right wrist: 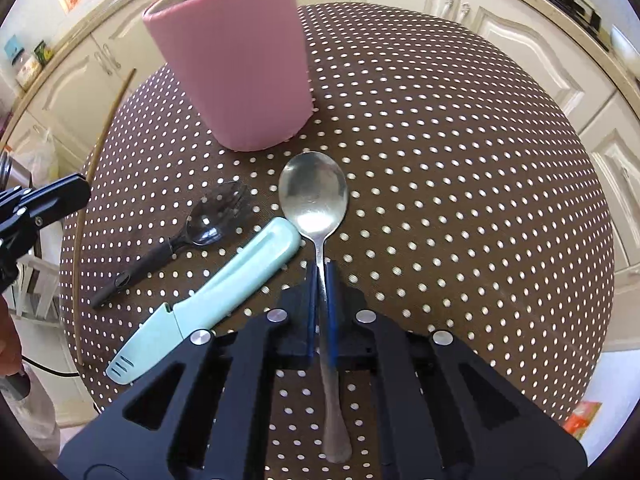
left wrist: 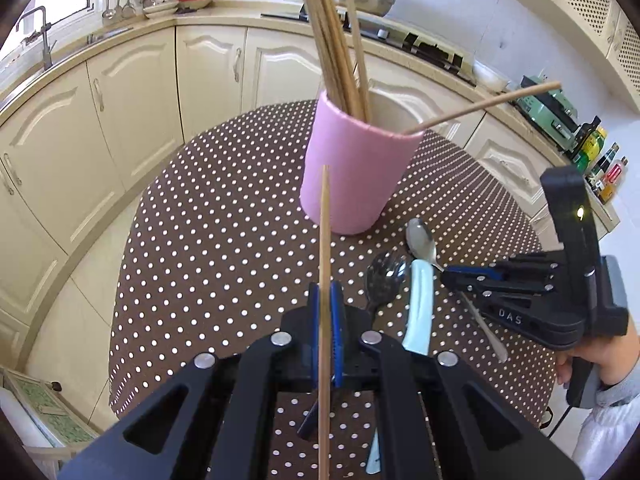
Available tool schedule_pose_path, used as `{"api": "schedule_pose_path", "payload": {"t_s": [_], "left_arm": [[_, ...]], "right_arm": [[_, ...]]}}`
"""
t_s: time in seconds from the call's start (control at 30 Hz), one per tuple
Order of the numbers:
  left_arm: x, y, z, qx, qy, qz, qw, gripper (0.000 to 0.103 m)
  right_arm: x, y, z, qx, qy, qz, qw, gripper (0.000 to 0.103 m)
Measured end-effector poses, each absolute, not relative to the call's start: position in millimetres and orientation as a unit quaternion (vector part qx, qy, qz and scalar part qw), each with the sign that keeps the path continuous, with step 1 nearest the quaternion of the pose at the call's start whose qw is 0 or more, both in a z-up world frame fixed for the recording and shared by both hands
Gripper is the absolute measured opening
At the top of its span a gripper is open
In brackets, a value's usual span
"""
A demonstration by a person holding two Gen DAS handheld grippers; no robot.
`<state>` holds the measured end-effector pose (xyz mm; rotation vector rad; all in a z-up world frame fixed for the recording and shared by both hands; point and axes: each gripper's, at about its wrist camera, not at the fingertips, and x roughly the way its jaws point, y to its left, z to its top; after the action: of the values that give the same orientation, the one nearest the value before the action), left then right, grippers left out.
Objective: Organize utensils
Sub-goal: 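Grasp a chopstick with the left gripper while the right gripper grasps the silver spoon, then lift the chopstick and spoon and lower both into the pink cup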
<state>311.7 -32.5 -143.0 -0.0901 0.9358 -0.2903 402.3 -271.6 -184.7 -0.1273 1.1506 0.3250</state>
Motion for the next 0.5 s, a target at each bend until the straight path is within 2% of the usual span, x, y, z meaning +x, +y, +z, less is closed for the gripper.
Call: {"api": "schedule_pose_path", "payload": {"t_s": [0.2,0.5], "left_arm": [[299.5,-35.4,-124.0,-0.051,0.418,-0.151,0.895,0.005],[273.3,-40.9,-83.4,-0.056,0.339,-0.186,0.92,0.005]], "right_arm": [[386.9,-303.6,-169.0,-0.011,0.483,0.155,0.861,0.004],[333.9,-337.0,-115.4,0.071,0.333,0.194,0.92,0.004]]}}
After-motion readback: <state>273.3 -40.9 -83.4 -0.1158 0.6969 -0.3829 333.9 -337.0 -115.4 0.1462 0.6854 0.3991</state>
